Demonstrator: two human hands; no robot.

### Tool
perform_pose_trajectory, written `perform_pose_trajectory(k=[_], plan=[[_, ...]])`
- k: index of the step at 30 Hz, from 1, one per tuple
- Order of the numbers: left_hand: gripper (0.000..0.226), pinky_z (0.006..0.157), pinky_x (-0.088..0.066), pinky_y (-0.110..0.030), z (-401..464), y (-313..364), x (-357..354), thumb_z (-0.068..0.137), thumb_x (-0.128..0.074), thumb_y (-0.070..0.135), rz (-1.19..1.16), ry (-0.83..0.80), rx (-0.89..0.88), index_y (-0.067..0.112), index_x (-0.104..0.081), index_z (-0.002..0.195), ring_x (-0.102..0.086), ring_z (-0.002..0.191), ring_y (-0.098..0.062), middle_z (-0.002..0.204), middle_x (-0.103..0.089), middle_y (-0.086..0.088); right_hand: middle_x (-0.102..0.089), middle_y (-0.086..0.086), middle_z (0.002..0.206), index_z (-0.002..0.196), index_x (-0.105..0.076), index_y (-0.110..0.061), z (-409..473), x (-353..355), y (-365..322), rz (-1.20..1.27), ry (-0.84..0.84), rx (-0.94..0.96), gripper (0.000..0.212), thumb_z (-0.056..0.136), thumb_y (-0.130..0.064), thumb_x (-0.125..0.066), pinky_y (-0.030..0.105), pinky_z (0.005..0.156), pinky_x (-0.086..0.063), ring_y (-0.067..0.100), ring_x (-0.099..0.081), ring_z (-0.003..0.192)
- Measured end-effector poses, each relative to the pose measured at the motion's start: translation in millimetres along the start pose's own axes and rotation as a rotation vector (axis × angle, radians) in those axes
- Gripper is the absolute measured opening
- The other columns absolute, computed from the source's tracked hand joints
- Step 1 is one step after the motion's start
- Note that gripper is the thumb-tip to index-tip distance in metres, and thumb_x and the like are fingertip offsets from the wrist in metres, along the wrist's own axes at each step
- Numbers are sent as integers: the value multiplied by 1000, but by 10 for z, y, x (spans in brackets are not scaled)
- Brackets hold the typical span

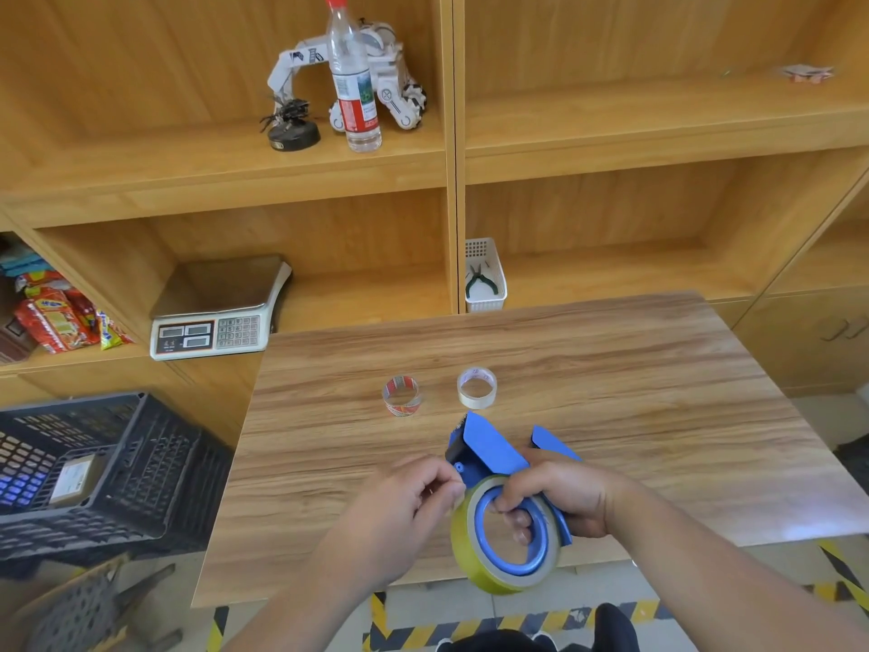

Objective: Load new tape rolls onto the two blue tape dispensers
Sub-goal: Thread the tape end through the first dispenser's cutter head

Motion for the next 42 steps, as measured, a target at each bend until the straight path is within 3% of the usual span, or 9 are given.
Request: perform_pose_trajectory(k=[5,8,11,16,22,30,32,35,42], plan=[[13,72,-45,-12,-36,4,-19,102,-60,30,-27,-24,12,40,-67,96,-63,90,-1,95,-70,24,-49,10,65,89,-63,1,22,-1,145,50,-54,-101,19,76,-10,-71,32,65,-48,19,-45,59],[26,80,-53,-17,-88,23,-66,99,-66,20,-109,-41,-22,44,-67,108,-69,99,-5,100,-73,23,-53,7,64,89,-63,0,18,-11,191,64,-70,-127,18,77,-10,-69,31,64,-46,18,-46,57],[23,78,-56,-26,-117,39,-96,94,-67,17,-63,-43,-92,39,-68,102,-69,92,-10,95,-72,18,-53,7,64,89,-63,0,22,-16,223,67,-73,-146,19,75,-12,-69,30,64,-45,17,-46,57],[24,75,-50,-13,-136,-6,-78,94,-69,18,-67,-25,4,41,-63,98,-66,89,-6,95,-70,22,-50,11,67,88,-66,0,34,-41,256,49,-79,-156,22,73,-14,-73,30,65,-47,19,-47,60],[25,74,-54,-27,-169,22,-77,98,-64,22,-63,19,22,45,-52,99,-66,86,-10,95,-67,19,-56,1,64,83,-63,-4,-41,-178,192,120,-206,-151,10,85,-12,-58,26,66,-44,13,-46,58],[18,73,-47,-10,-245,-20,-135,94,-70,20,-91,-34,72,37,-64,95,-65,87,-2,96,-69,24,-58,8,69,80,-72,-5,-44,-150,319,85,-179,-140,12,86,-6,-62,36,73,-48,18,-52,64],[14,67,-44,-11,-265,-3,-114,96,-69,24,-60,-43,47,34,-61,92,-62,84,-5,94,-68,22,-53,17,84,87,-70,-1,-39,-168,356,100,-196,-142,7,85,-7,-66,36,74,-50,18,-51,67],[15,65,-46,-20,-294,-8,-94,94,-69,23,-46,-58,21,32,-58,88,-58,79,-16,87,-67,13,-49,21,101,104,-61,1,-35,-187,472,148,-250,-171,24,83,-5,-68,32,76,-52,19,-55,71],[26,71,-48,-23,-358,103,-124,94,-66,24,8,-120,-32,44,-51,86,-59,85,-12,90,-66,15,-59,11,86,87,-68,-5,-124,-223,508,114,-293,-182,16,84,4,-56,31,75,-52,20,-56,72]])
Point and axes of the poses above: each hand's wrist, its own z-axis towards the middle knuckle, its own x-axis out of the back of the hand, y = z × x, the point moved 7 cm from there along z, towards the middle knuckle
